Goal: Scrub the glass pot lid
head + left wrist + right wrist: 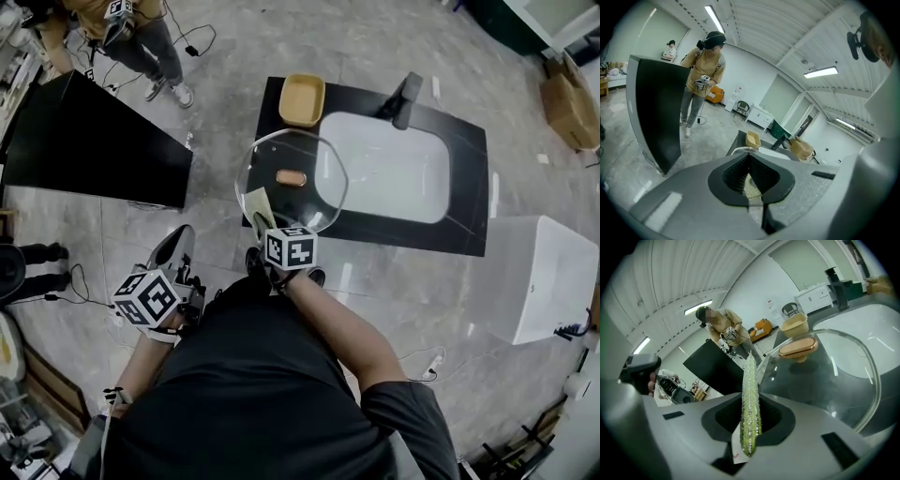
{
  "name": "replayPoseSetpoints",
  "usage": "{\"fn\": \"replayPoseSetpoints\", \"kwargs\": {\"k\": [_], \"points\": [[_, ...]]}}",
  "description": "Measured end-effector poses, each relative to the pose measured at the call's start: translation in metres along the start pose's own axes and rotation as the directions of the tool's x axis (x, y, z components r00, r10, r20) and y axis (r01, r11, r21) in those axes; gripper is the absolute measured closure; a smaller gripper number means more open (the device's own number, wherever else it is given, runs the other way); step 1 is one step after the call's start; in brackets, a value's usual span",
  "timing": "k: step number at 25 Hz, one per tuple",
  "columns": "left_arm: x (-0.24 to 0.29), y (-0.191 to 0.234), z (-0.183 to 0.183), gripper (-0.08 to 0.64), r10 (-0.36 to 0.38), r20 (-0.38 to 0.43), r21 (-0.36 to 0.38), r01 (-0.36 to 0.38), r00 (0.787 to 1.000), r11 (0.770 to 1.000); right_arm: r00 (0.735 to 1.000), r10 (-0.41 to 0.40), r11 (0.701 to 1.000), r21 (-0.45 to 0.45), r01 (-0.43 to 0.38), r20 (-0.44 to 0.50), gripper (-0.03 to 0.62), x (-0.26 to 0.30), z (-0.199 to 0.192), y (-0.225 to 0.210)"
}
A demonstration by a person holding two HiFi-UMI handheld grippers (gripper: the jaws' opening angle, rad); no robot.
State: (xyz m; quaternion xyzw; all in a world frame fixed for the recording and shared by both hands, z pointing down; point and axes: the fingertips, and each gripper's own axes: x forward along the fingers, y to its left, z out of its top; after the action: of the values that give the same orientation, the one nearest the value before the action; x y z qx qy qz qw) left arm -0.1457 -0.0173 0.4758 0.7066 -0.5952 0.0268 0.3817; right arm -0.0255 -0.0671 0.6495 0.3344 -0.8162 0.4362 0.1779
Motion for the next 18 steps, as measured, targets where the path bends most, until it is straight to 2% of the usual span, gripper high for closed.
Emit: {"fn": "replayPoseSetpoints", "kwargs": {"k": [4, 10, 18], "points": [[0.007, -0.007, 0.0, 0.558, -0.021, -0.019, 0.018, 0.021, 1.0, 1.0, 0.998, -0.06, 0.998, -0.005, 0.06, -0.027, 0.537, -0.004, -0.004, -0.021], [0.032, -0.04, 0.002, 0.558, -0.096, -0.045, 0.069, 0.098, 0.994, 0.993, 0.994, -0.103, 0.995, -0.014, 0.104, 0.03, 0.537, -0.033, 0.0, -0.055], [0.059, -0.077, -0.003, 0.558, -0.18, -0.094, 0.099, 0.189, 0.979, 0.977, 0.988, -0.138, 0.99, 0.046, 0.135, 0.075, 0.537, -0.061, -0.003, -0.087]]}}
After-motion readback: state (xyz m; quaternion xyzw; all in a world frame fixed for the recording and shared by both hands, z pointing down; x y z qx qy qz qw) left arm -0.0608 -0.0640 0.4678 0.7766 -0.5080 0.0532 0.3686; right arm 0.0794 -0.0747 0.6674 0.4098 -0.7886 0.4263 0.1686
